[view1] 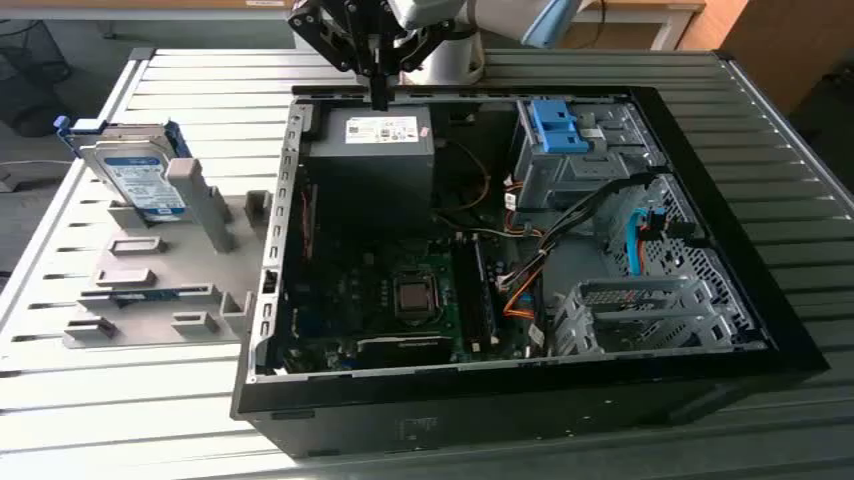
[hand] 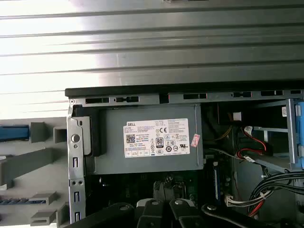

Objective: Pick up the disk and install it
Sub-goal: 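Reach for the disk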

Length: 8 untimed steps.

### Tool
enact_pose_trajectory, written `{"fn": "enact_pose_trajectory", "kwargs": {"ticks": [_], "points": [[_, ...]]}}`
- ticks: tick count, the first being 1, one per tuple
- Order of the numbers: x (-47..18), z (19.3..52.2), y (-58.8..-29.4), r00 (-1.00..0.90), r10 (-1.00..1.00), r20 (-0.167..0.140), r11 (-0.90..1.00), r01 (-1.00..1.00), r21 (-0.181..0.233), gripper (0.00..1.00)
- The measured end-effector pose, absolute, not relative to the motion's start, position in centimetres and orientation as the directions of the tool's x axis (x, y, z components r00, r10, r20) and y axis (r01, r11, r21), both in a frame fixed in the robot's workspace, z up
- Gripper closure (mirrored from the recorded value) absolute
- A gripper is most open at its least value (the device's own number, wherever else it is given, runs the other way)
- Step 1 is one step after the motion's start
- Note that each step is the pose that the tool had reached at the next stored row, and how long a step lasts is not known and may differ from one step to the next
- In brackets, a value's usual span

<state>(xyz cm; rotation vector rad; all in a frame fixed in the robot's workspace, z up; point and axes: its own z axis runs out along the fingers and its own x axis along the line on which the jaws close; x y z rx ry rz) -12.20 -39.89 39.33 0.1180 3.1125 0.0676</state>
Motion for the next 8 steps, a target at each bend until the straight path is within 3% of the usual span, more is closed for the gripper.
{"fn": "enact_pose_trajectory", "kwargs": {"ticks": [8], "points": [[-12.32, 39.33, -39.89, -0.997, 0.076, -0.024, 0.996, 0.075, 0.044, 0.89]]}}
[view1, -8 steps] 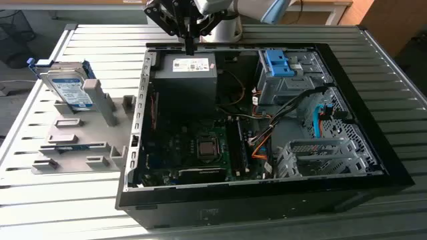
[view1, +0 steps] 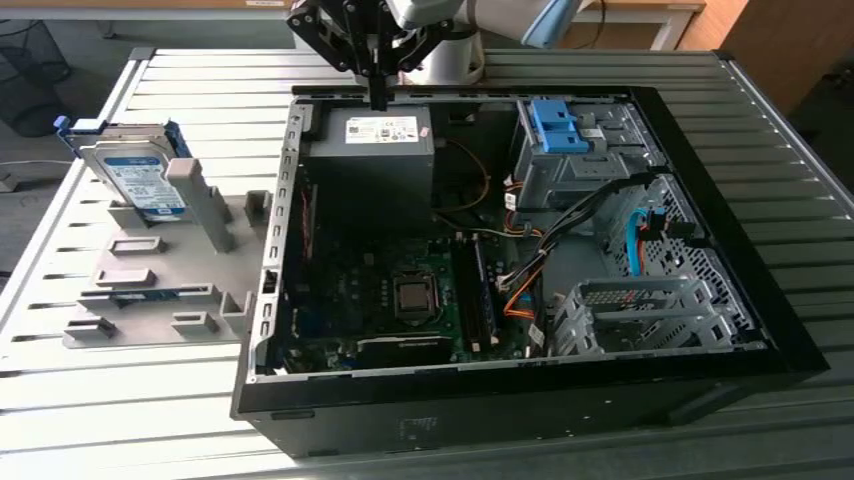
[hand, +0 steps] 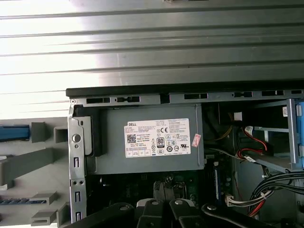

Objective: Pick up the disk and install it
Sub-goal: 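Reach for the disk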

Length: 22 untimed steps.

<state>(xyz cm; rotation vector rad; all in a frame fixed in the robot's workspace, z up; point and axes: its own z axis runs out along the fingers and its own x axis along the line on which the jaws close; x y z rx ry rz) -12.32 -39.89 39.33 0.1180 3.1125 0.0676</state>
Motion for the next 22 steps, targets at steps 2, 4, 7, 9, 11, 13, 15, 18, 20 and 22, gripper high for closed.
{"fn": "enact_pose_trajectory", "kwargs": {"ticks": [2, 4, 7, 9, 11, 13, 15, 18, 20, 22], "points": [[-12.35, 39.33, -39.89, -0.997, 0.076, -0.024, 0.996, 0.075, 0.044, 0.89], [-12.39, 39.33, -39.89, -0.997, 0.076, -0.024, 0.996, 0.075, 0.044, 0.89], [-12.42, 39.33, -39.89, -0.997, 0.076, -0.024, 0.996, 0.075, 0.044, 0.89], [-12.47, 39.33, -39.89, -0.997, 0.076, -0.024, 0.996, 0.075, 0.044, 0.89], [-12.53, 39.33, -39.89, -0.997, 0.076, -0.024, 0.996, 0.075, 0.044, 0.89], [-12.59, 39.33, -39.9, -0.997, 0.076, -0.024, 0.996, 0.075, 0.044, 0.89], [-12.71, 39.33, -39.9, -0.997, 0.076, -0.024, 0.996, 0.075, 0.044, 0.89], [-12.92, 39.33, -39.9, -0.997, 0.076, -0.024, 0.996, 0.075, 0.044, 0.89], [-13.1, 39.33, -39.89, -0.997, 0.076, -0.024, 0.996, 0.075, 0.044, 0.89], [-13.28, 39.33, -39.89, -0.997, 0.076, -0.024, 0.996, 0.075, 0.044, 0.89]]}}
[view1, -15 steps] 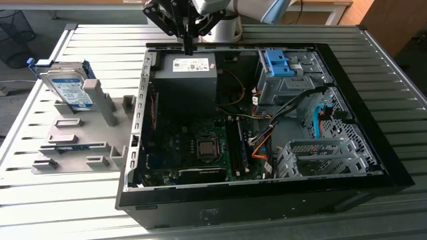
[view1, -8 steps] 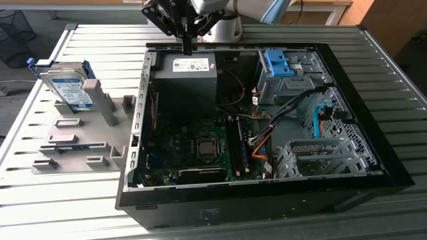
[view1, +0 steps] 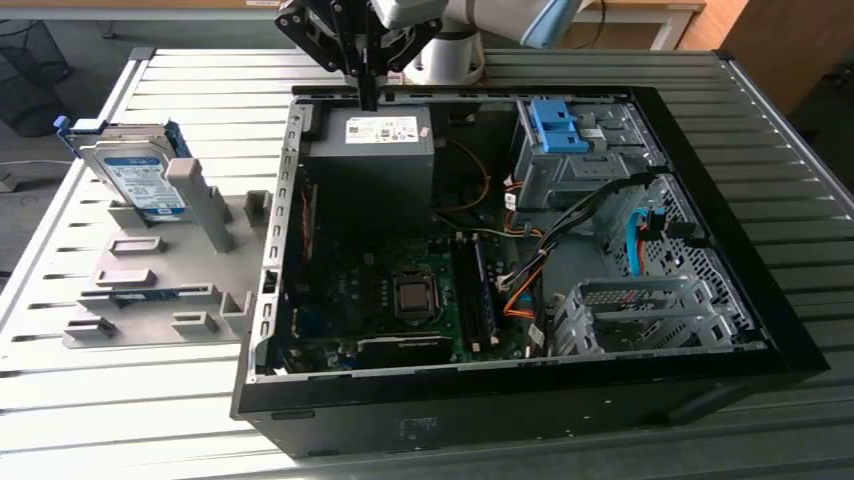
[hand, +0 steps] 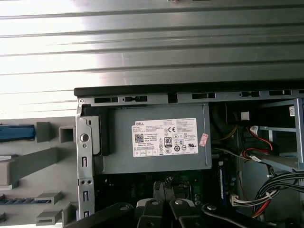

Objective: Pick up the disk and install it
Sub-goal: 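Reach for the disk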

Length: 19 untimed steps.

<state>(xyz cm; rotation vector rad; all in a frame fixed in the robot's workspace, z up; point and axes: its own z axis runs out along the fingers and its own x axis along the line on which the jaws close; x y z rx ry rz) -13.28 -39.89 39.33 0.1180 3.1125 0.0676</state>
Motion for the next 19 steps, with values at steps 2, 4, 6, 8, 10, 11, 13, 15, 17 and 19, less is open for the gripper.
{"fn": "enact_pose_trajectory", "kwargs": {"ticks": [2, 4, 6, 8, 10, 11, 13, 15, 17, 19], "points": [[-13.42, 39.32, -39.89, -0.997, 0.076, -0.024, 0.996, 0.075, 0.044, 0.89], [-13.54, 39.33, -39.89, -0.997, 0.076, -0.024, 0.996, 0.075, 0.044, 0.89], [-13.65, 39.33, -39.89, -0.997, 0.076, -0.024, 0.996, 0.075, 0.044, 0.89], [-13.76, 39.32, -39.89, -0.997, 0.076, -0.024, 0.996, 0.075, 0.044, 0.89], [-13.87, 39.32, -39.89, -0.997, 0.076, -0.024, 0.996, 0.075, 0.044, 0.89], [-13.93, 39.32, -39.89, -0.997, 0.076, -0.025, 0.996, 0.075, 0.044, 0.89], [-14.05, 39.32, -39.89, -0.997, 0.076, -0.024, 0.996, 0.075, 0.044, 0.89], [-14.15, 39.31, -39.89, -0.997, 0.076, -0.024, 0.996, 0.075, 0.044, 0.89], [-14.24, 39.31, -39.89, -0.997, 0.076, -0.024, 0.996, 0.075, 0.044, 0.89], [-14.28, 39.31, -39.89, -0.997, 0.076, -0.024, 0.996, 0.075, 0.044, 0.89]]}}
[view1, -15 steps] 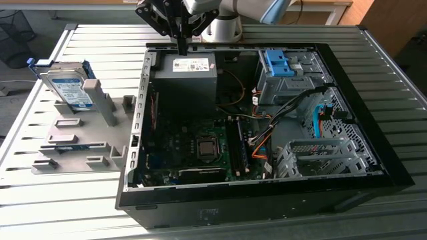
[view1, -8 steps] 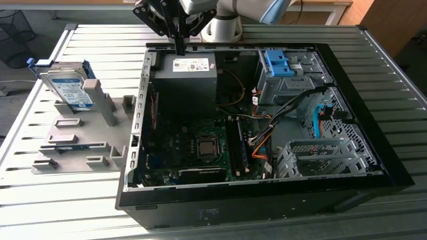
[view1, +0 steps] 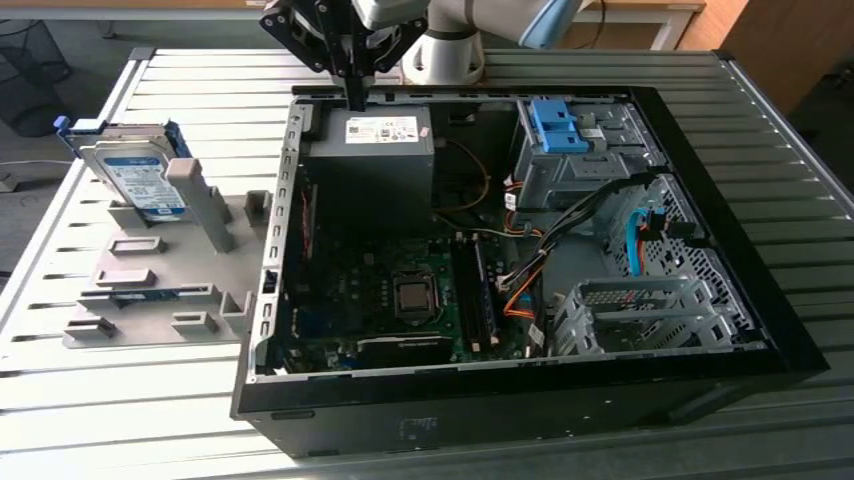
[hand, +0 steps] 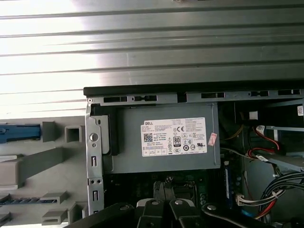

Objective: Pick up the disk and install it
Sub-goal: 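Reach for the disk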

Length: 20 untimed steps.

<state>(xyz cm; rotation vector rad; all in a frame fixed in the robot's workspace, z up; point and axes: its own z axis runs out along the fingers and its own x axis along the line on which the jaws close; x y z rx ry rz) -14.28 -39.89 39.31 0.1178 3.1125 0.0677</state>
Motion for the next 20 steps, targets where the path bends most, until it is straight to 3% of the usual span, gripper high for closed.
{"fn": "enact_pose_trajectory", "kwargs": {"ticks": [20], "points": [[-14.92, 39.28, -39.89, -0.997, 0.076, -0.024, 0.996, 0.075, 0.044, 0.89]]}}
